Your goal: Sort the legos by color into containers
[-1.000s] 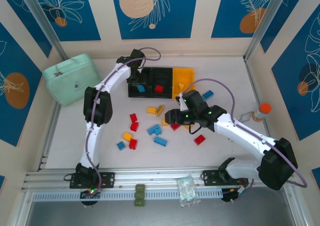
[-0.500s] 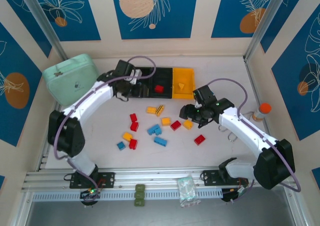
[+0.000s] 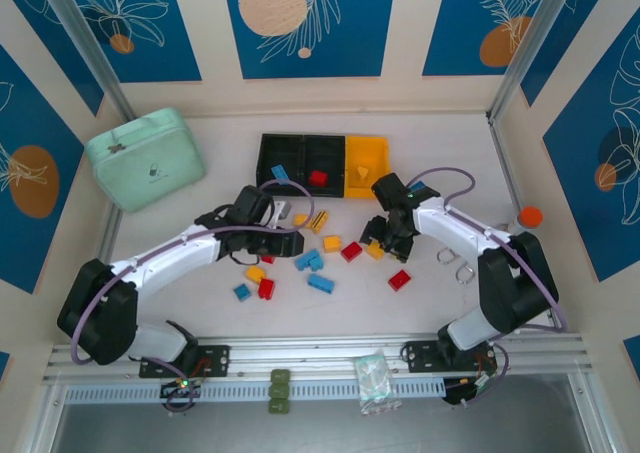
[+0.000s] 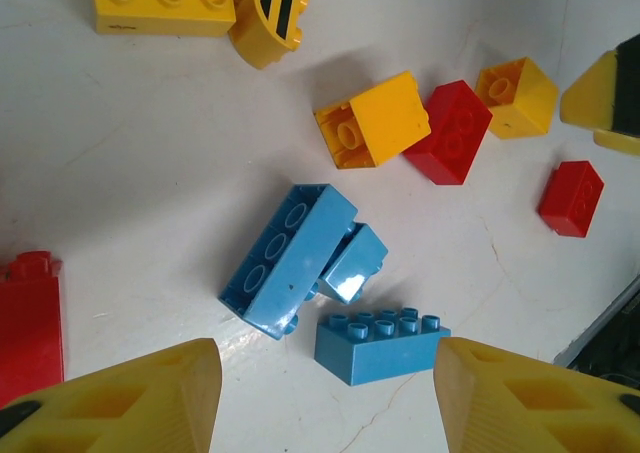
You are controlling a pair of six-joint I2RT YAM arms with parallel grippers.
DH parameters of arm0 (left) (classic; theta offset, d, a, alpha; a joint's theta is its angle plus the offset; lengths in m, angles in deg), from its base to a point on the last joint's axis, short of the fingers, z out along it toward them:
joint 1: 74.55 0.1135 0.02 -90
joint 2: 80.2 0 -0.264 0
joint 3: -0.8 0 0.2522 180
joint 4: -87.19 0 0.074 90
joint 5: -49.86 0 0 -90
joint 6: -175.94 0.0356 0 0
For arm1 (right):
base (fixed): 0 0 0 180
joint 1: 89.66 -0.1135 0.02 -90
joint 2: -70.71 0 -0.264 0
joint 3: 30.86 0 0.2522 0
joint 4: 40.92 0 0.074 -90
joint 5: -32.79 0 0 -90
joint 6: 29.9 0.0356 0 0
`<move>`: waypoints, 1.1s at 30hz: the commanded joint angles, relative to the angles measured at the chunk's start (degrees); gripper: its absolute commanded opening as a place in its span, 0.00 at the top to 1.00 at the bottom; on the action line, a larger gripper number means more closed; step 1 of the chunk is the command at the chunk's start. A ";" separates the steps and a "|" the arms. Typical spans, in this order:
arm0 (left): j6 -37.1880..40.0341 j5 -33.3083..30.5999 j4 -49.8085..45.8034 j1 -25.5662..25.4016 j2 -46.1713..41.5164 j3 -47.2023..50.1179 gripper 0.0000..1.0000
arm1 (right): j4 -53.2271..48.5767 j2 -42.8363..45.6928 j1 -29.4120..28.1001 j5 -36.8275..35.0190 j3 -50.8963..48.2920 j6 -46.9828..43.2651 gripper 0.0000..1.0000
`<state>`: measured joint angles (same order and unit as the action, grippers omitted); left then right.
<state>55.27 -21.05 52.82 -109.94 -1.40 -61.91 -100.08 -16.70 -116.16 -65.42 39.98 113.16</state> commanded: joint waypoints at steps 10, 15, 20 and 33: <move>-2.58 0.07 4.26 -1.94 1.38 0.52 0.42 | 3.49 -9.29 0.40 -1.47 4.16 2.93 0.36; -3.08 -0.46 4.33 -2.14 1.25 1.34 0.43 | 4.23 -9.53 0.35 -1.37 3.83 2.51 0.50; -3.59 -0.72 4.77 -2.47 1.35 1.49 0.43 | 3.59 -7.93 0.34 -2.16 3.64 1.04 0.61; -6.96 -1.25 6.11 -2.53 -0.23 0.35 0.43 | -0.84 -6.29 2.97 -3.13 15.54 -7.26 0.63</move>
<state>49.72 -21.64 58.03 -111.87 -0.31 -60.82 -99.10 -22.82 -114.65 -67.98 51.61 109.05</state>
